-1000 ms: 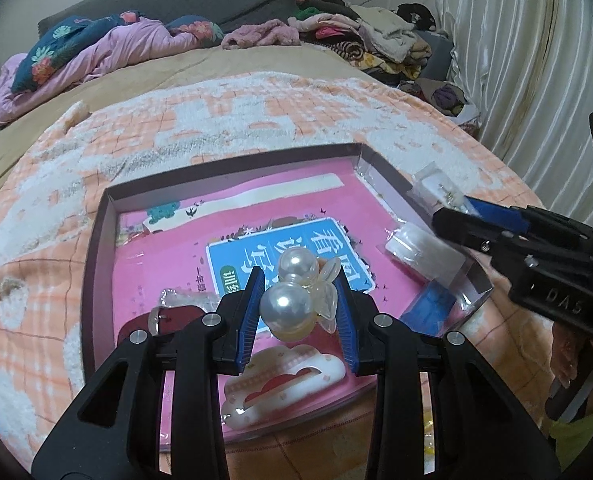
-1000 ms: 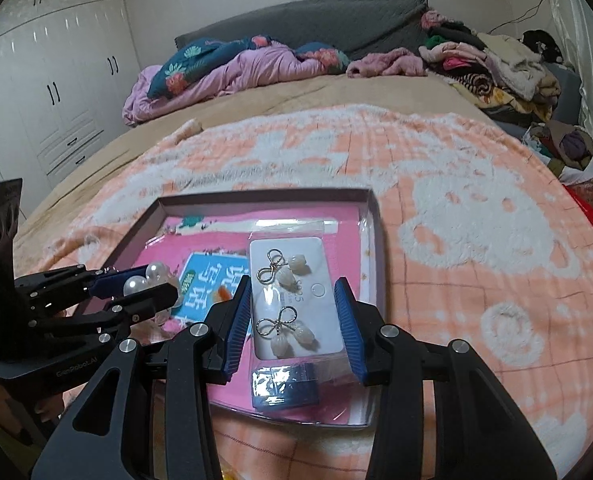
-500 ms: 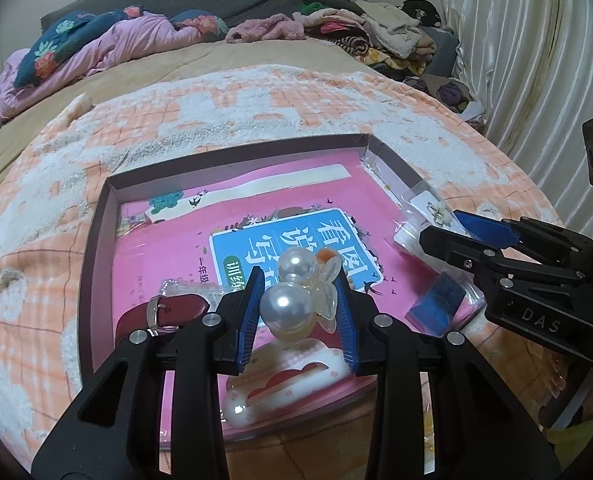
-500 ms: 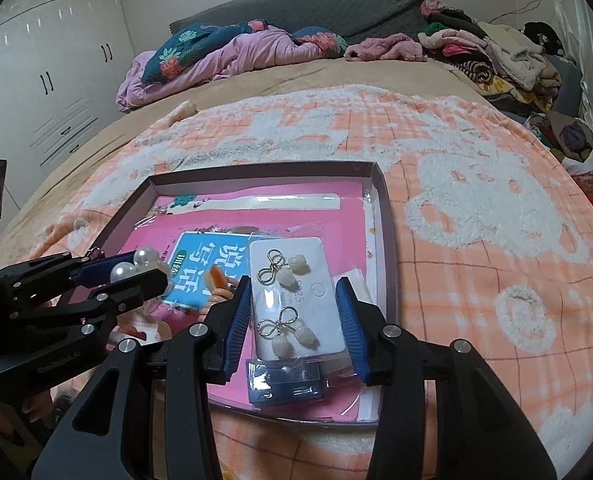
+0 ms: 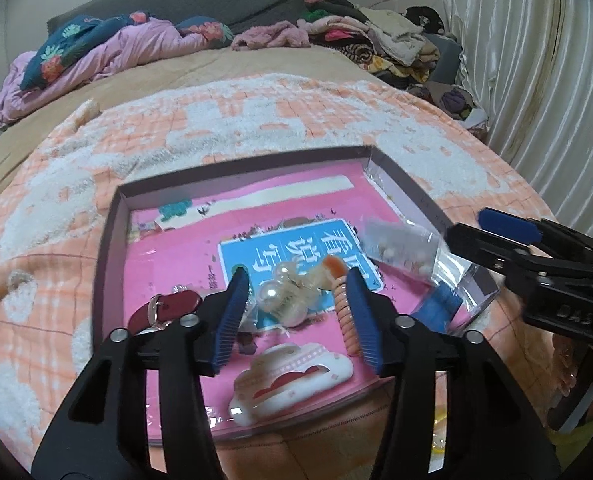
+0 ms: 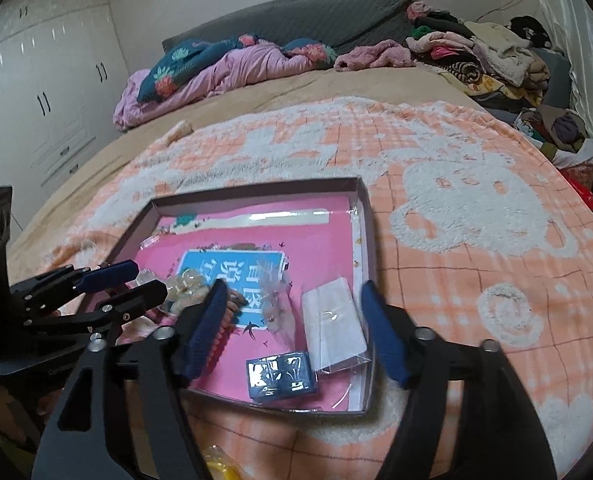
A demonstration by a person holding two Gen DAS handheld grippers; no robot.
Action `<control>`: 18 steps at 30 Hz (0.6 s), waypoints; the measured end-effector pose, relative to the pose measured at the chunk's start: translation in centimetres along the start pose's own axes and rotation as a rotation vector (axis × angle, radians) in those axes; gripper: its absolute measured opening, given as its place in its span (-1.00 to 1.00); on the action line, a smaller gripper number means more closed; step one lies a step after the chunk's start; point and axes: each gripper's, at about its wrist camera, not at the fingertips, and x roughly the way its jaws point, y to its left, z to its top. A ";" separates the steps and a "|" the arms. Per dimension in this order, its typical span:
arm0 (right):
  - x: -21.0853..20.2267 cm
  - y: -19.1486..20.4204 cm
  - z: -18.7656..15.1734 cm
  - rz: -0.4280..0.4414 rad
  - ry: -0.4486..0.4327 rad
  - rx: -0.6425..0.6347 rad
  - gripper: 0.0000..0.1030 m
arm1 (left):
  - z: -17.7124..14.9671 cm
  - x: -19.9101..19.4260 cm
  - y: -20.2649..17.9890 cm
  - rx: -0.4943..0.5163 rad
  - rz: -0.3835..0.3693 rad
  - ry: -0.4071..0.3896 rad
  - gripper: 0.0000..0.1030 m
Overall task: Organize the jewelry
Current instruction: 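Carry the pearl earrings and earring card into the tray and open both tools, then withdraw both tools from the tray toward the yellow bangles and black comb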
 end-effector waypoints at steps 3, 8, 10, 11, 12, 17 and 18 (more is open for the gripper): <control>-1.4 -0.4 0.2 0.006 -0.024 0.023 0.51 | 0.3 -0.5 0.3 -0.015 0.003 -0.006 -0.01; -3.7 -0.5 0.5 -0.005 -0.068 0.023 0.68 | 0.9 -2.7 0.3 -0.033 -0.002 -0.044 0.37; -4.6 -0.4 0.7 -0.011 -0.086 0.015 0.68 | 1.2 -3.8 0.4 -0.037 0.006 -0.065 0.58; -5.1 -0.4 0.7 -0.017 -0.096 0.011 0.68 | 1.2 -4.2 0.5 -0.039 0.007 -0.071 0.59; -5.5 -0.4 0.8 -0.018 -0.102 0.009 0.68 | 1.4 -4.9 0.6 -0.046 0.006 -0.085 0.63; -7.9 0.3 0.9 -0.008 -0.147 -0.014 0.75 | 1.8 -7.8 0.9 -0.065 0.002 -0.140 0.81; -8.3 0.4 1.0 -0.008 -0.158 -0.020 0.76 | 1.8 -8.4 0.8 -0.064 0.008 -0.150 0.81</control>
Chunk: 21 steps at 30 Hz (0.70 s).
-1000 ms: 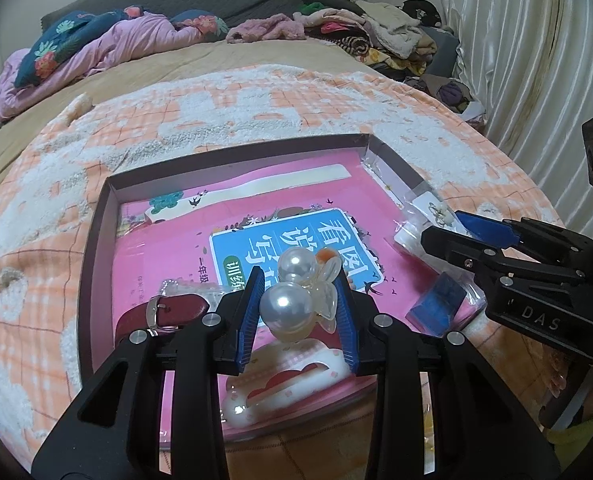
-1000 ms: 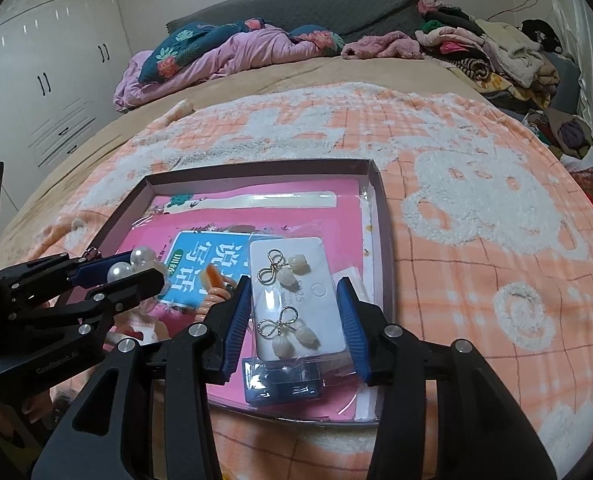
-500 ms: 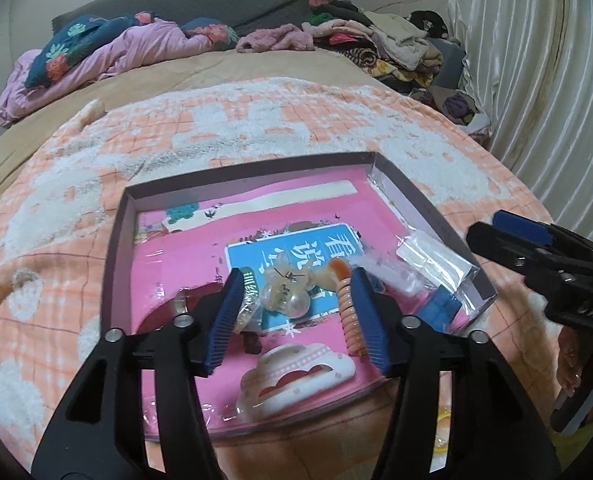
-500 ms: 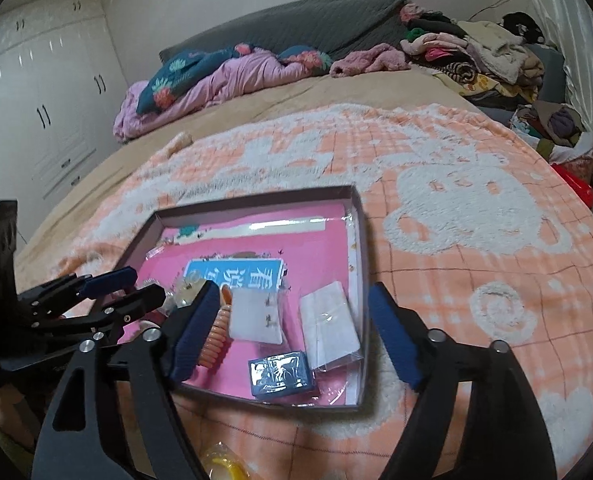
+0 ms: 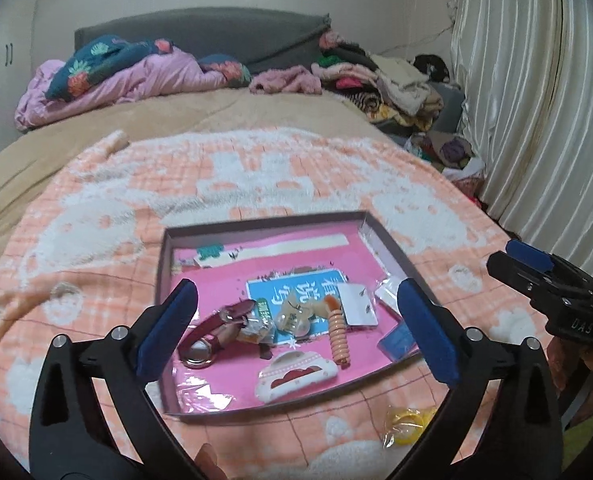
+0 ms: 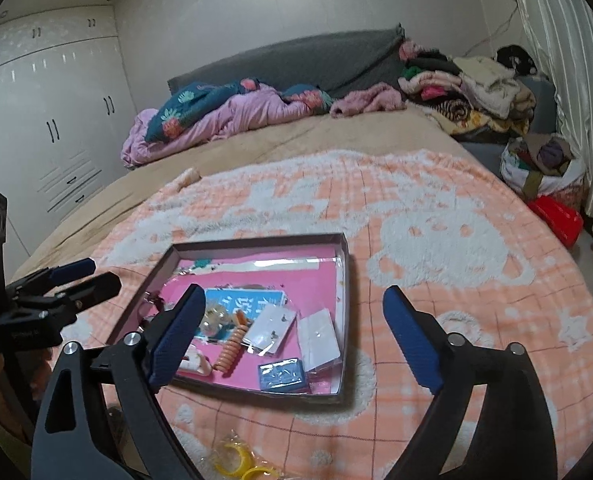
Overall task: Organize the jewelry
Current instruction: 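Withdraw both tools from the tray toward the yellow bangles and black comb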
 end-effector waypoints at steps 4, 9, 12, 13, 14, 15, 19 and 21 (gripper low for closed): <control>-2.2 0.6 0.0 0.001 -0.044 -0.023 0.78 | 0.1 -2.4 0.2 -0.002 0.019 -0.037 0.81; -4.4 1.1 -0.3 0.014 -0.075 -0.041 0.82 | -0.2 -4.8 0.4 -0.011 0.023 -0.067 0.81; -5.7 1.6 -0.8 0.022 -0.085 -0.054 0.82 | -0.6 -5.9 0.3 0.003 0.032 -0.081 0.81; -6.2 1.7 -1.0 0.030 -0.090 -0.062 0.83 | -0.9 -6.3 0.3 0.007 0.041 -0.089 0.81; -6.4 1.9 -1.2 0.031 -0.093 -0.067 0.83 | -1.3 -6.6 0.3 0.009 0.054 -0.091 0.81; -6.7 2.0 -1.3 0.032 -0.095 -0.072 0.84 | -1.7 -6.8 0.3 0.011 0.057 -0.086 0.81; -7.7 2.2 -1.9 0.035 -0.095 -0.080 0.85 | -2.9 -7.3 0.3 0.018 0.074 -0.072 0.81; -8.0 2.4 -2.1 0.038 -0.094 -0.081 0.85 | -3.4 -7.6 0.4 0.017 0.080 -0.069 0.81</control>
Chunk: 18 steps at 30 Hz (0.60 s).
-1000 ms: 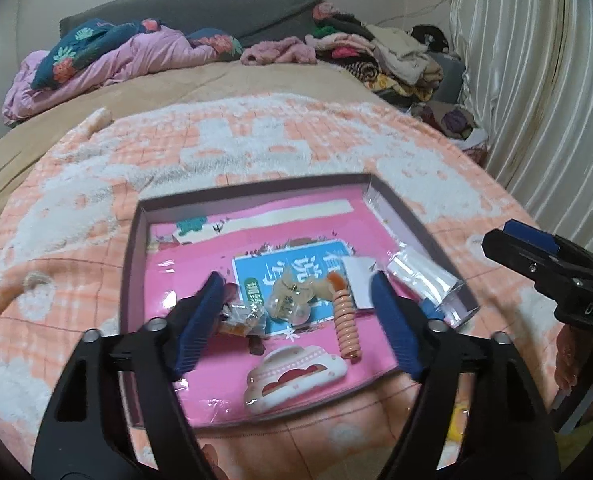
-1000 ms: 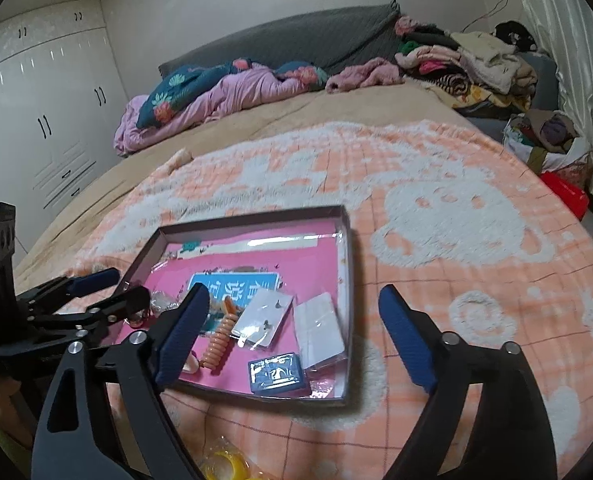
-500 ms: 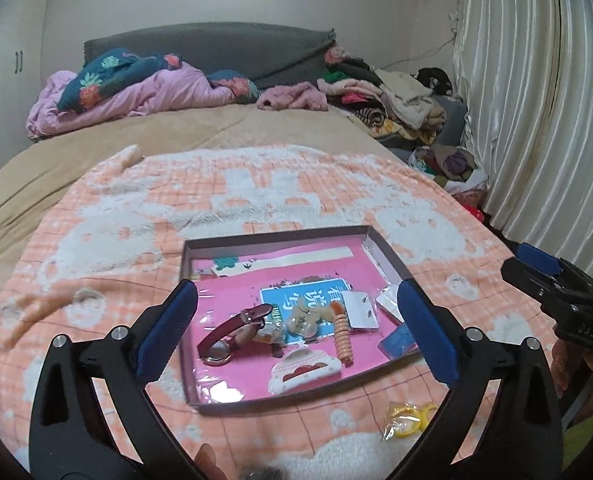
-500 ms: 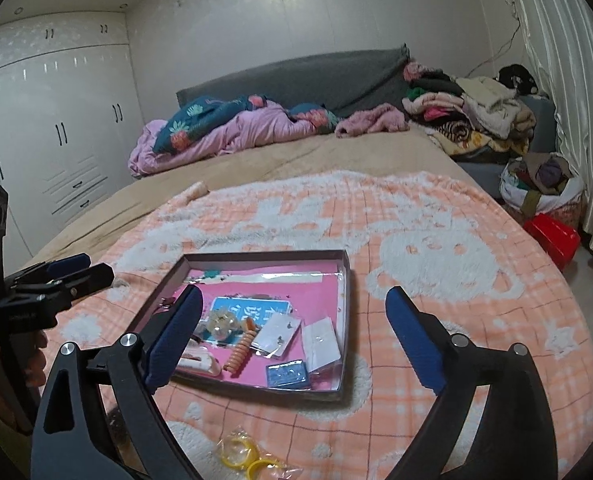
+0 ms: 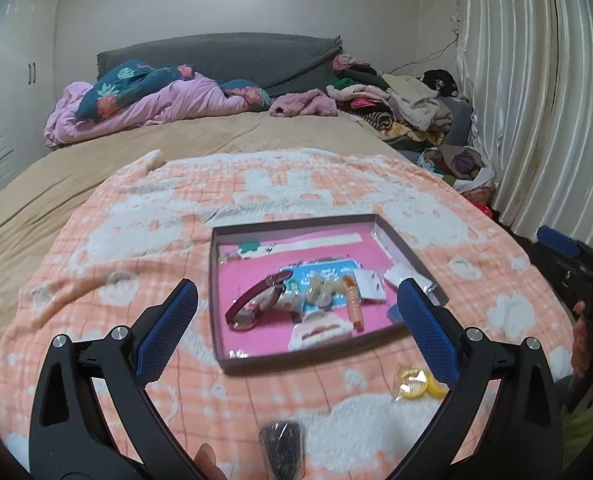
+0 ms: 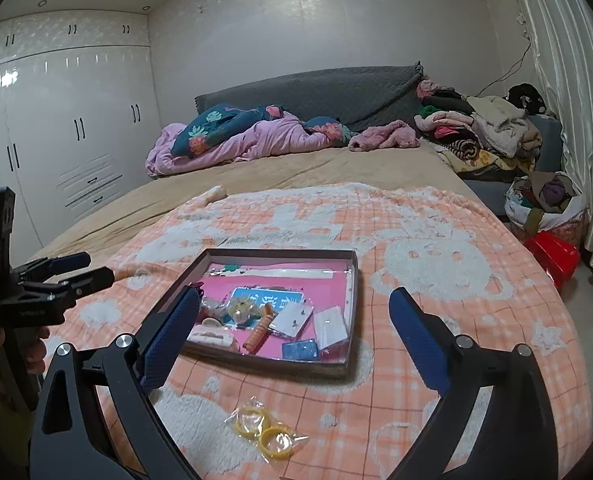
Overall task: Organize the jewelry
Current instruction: 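Withdraw both tools from the tray toward the yellow bangles and black comb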
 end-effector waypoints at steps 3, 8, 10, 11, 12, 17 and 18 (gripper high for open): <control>-0.4 0.1 -0.3 0.002 0.007 -0.002 0.85 | -0.9 -0.4 0.1 -0.001 0.010 0.014 0.81; -0.7 0.5 -1.1 0.006 0.027 -0.005 0.85 | -2.3 -0.8 0.4 0.003 0.040 0.033 0.81; -0.6 0.7 -1.4 0.009 0.040 -0.009 0.85 | -2.8 -1.0 0.5 0.002 0.046 0.048 0.81; -0.5 0.8 -1.6 0.010 0.044 -0.011 0.85 | -3.0 -1.0 0.6 0.002 0.051 0.052 0.81; -0.5 1.0 -1.8 0.011 0.049 -0.014 0.85 | -3.2 -1.1 0.6 0.001 0.053 0.055 0.81; -0.3 2.0 -2.5 0.026 0.076 -0.040 0.85 | -4.2 -1.5 0.6 0.006 0.064 0.075 0.81; -0.3 2.2 -2.6 0.028 0.081 -0.048 0.85 | -4.4 -1.6 0.6 0.006 0.066 0.080 0.81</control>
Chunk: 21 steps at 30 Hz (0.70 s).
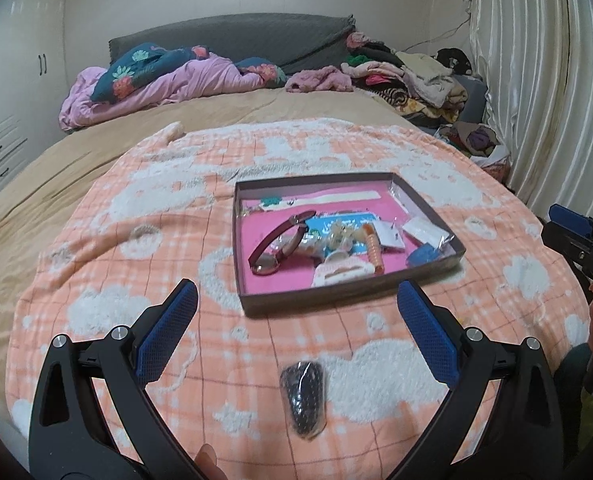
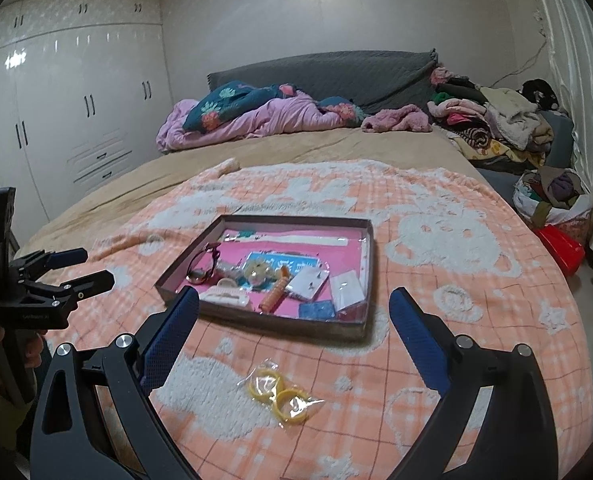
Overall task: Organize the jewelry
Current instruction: 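Withdraw both tools from the tray toward the yellow bangles and black comb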
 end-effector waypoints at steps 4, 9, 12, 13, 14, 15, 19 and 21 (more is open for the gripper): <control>0.3 1.1 -0.8 0.015 0.022 -0.037 0.85 | -0.9 -0.2 0.1 0.005 0.007 0.017 0.81; 0.6 2.1 -1.7 0.023 0.044 -0.069 0.85 | -1.7 -0.5 0.1 0.009 0.014 0.032 0.81; 1.0 2.3 -2.2 0.025 0.068 -0.079 0.85 | -2.3 -0.4 0.0 0.013 0.010 0.048 0.81; 1.1 2.4 -2.4 0.028 0.077 -0.081 0.85 | -2.7 -0.3 0.0 0.019 0.011 0.058 0.81; 1.3 2.5 -2.7 0.030 0.090 -0.085 0.85 | -2.9 -0.2 -0.1 0.019 0.013 0.064 0.81; 1.5 2.6 -2.9 0.030 0.098 -0.088 0.85 | -3.2 -0.1 0.0 0.018 0.010 0.073 0.81; 2.2 2.9 -4.0 0.029 0.139 -0.103 0.85 | -4.8 0.4 0.0 0.015 0.012 0.107 0.81; 2.4 3.0 -4.3 0.028 0.148 -0.102 0.85 | -5.6 0.7 0.0 0.006 0.011 0.125 0.81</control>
